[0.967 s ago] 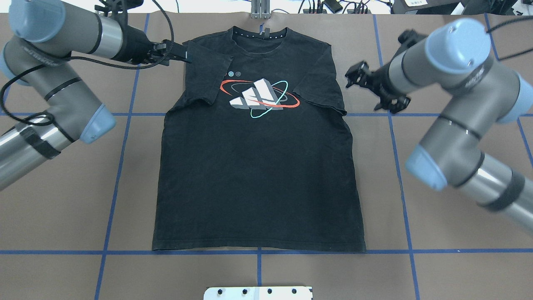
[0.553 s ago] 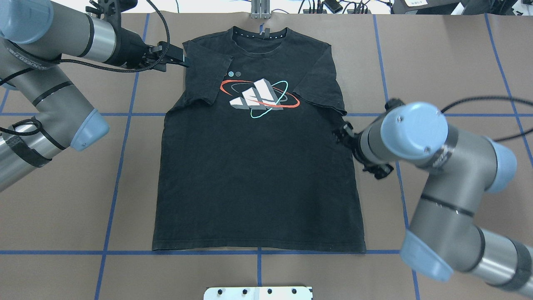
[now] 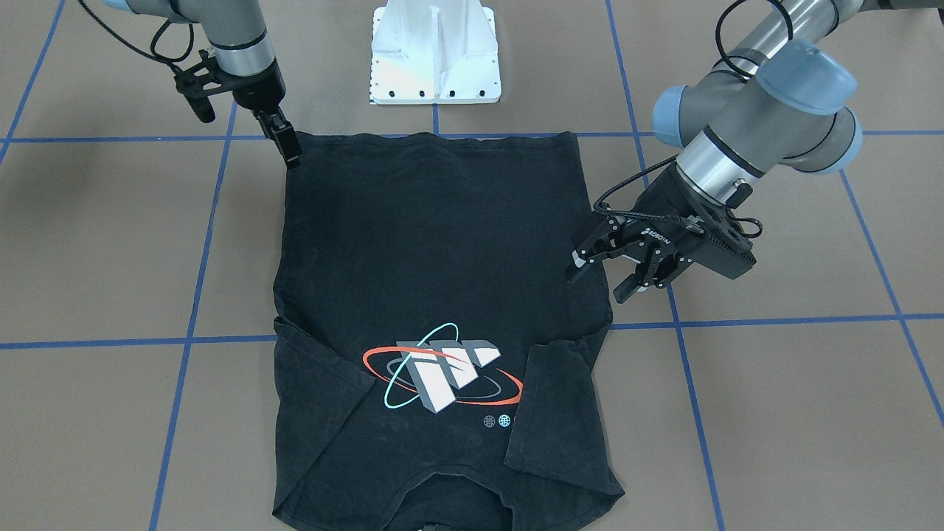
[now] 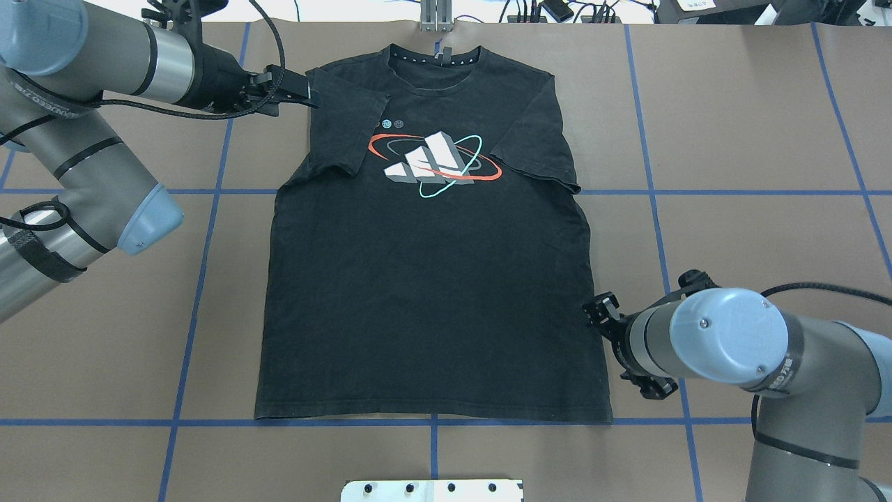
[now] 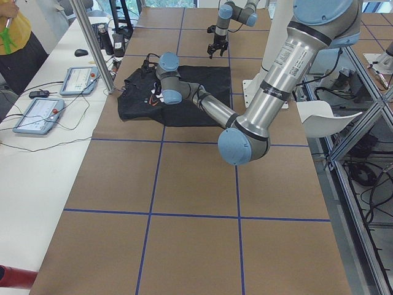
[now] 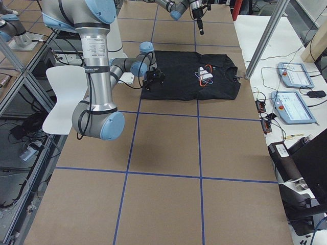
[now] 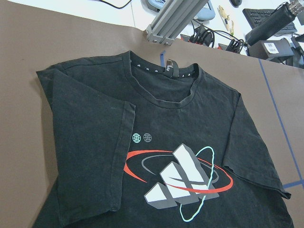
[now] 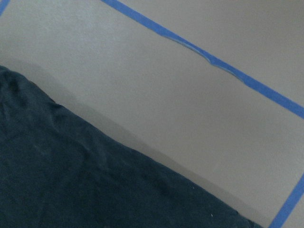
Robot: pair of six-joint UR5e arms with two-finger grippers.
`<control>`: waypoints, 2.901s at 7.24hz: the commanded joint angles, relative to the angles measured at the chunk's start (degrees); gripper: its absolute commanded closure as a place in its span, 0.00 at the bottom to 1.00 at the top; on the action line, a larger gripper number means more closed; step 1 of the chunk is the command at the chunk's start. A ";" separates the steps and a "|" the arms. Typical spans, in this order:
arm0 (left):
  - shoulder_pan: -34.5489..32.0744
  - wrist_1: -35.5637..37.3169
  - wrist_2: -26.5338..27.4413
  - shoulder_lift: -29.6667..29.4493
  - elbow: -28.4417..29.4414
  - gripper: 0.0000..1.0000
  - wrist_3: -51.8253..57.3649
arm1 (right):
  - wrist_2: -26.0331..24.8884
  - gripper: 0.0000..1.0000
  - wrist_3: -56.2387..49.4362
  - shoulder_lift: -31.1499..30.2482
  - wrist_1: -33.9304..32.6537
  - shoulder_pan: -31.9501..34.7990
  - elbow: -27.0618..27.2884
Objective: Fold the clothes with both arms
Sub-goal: 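Move the right gripper down to the hem corner nearest it, then lower the right gripper onto the hem corner and close it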
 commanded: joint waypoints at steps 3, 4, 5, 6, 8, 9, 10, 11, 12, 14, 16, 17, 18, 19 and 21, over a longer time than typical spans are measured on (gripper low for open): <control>0.23 0.08 1.42 -0.77 0.02 0.14 0.05 | -3.03 0.10 4.14 -1.69 8.23 -6.07 -3.36; 0.23 0.08 1.42 -0.86 -0.07 0.14 0.05 | -3.11 0.11 4.15 -3.96 8.31 -6.94 -3.44; 0.84 0.08 1.68 -0.78 0.19 0.14 0.14 | -3.11 0.13 4.06 -5.29 8.31 -7.30 -3.35; 1.20 0.08 3.34 -0.95 0.19 0.14 0.05 | -3.03 0.15 3.62 -6.87 8.49 -8.00 -3.61; 1.38 0.08 3.35 -0.86 0.02 0.14 0.05 | -3.98 0.15 3.97 -6.18 9.10 -9.75 -3.79; 1.38 0.08 3.35 -0.86 -0.33 0.14 0.05 | -5.99 0.15 4.14 -6.01 11.11 -10.81 -4.31; 1.38 0.08 3.44 -0.86 -0.42 0.14 0.05 | -6.10 0.15 4.15 -6.00 11.73 -11.08 -4.84; 1.38 0.08 3.44 -0.86 -0.42 0.14 0.05 | -6.19 0.19 4.23 -6.09 11.74 -10.99 -5.28; 1.38 0.08 3.44 -0.86 -0.51 0.14 0.05 | -6.19 0.29 4.23 -5.92 11.83 -11.08 -5.20; 1.38 0.08 3.44 -0.86 -0.60 0.14 0.05 | -6.19 0.95 4.23 -5.92 11.74 -10.82 -4.68; 1.38 0.08 3.44 -0.86 -0.51 0.14 0.05 | -6.10 1.00 4.23 -5.92 11.74 -10.82 -3.80; 1.38 0.08 3.44 -0.86 -0.51 0.14 0.05 | -6.10 1.00 4.23 -5.92 11.74 -10.64 -3.71; 1.38 0.08 3.35 -0.86 -0.60 0.14 0.05 | -6.10 1.00 4.23 -5.92 11.74 -10.21 -3.10; 1.29 0.08 3.35 -0.86 -0.68 0.14 -0.04 | -6.10 1.00 4.15 -6.09 11.74 -9.77 -1.87; 0.94 0.26 3.44 1.14 -4.18 0.14 -3.35 | -5.31 1.00 4.15 -6.79 11.65 -8.19 0.86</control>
